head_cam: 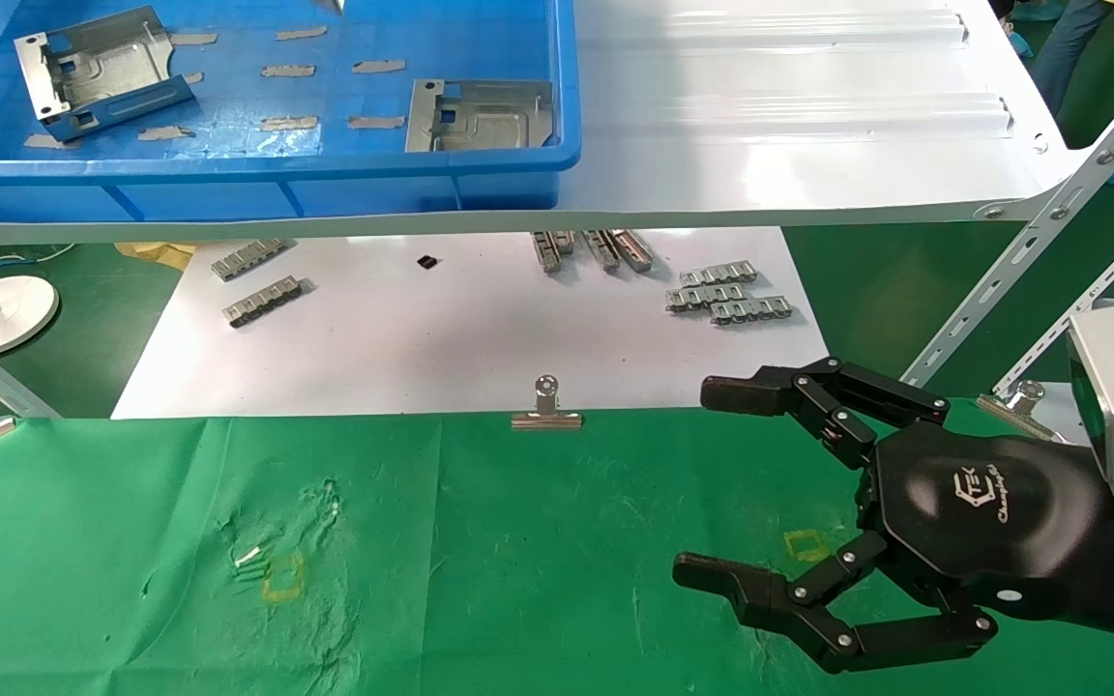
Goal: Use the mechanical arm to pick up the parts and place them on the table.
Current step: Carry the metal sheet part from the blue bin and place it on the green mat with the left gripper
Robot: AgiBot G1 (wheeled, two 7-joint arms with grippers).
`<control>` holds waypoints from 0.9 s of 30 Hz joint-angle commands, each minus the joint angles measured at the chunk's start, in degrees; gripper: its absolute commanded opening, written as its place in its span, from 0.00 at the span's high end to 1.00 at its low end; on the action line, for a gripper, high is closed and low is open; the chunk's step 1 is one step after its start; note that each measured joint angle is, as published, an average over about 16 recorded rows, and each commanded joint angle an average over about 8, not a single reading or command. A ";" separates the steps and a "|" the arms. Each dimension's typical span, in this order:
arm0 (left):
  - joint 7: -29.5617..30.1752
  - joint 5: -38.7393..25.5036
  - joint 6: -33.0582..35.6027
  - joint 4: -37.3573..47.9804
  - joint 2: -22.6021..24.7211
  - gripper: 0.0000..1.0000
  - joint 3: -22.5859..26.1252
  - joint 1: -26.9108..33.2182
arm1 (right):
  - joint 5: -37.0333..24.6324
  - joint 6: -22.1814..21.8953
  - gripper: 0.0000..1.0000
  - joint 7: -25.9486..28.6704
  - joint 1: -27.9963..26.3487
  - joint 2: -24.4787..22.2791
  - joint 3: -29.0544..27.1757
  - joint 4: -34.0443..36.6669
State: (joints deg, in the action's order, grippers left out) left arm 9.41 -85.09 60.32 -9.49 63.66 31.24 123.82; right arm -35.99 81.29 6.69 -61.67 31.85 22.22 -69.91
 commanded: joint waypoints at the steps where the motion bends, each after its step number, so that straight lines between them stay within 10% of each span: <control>1: -3.62 2.32 3.27 -2.02 -1.66 1.00 -1.52 -0.32 | 0.00 0.00 0.00 0.00 0.00 0.00 0.00 0.00; 14: -21.52 16.37 30.00 -15.37 -11.84 1.00 -7.30 -11.91 | 0.00 0.00 0.00 0.00 0.00 0.00 0.00 0.00; 27: -41.96 19.85 25.99 -37.53 -22.35 1.00 -0.58 -31.16 | 0.00 0.00 0.00 0.00 0.00 0.00 0.00 0.00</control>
State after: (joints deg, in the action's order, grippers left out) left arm -30.11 -65.49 86.43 -44.77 42.17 30.50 93.62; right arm -35.99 81.29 6.69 -61.67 31.85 22.22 -69.91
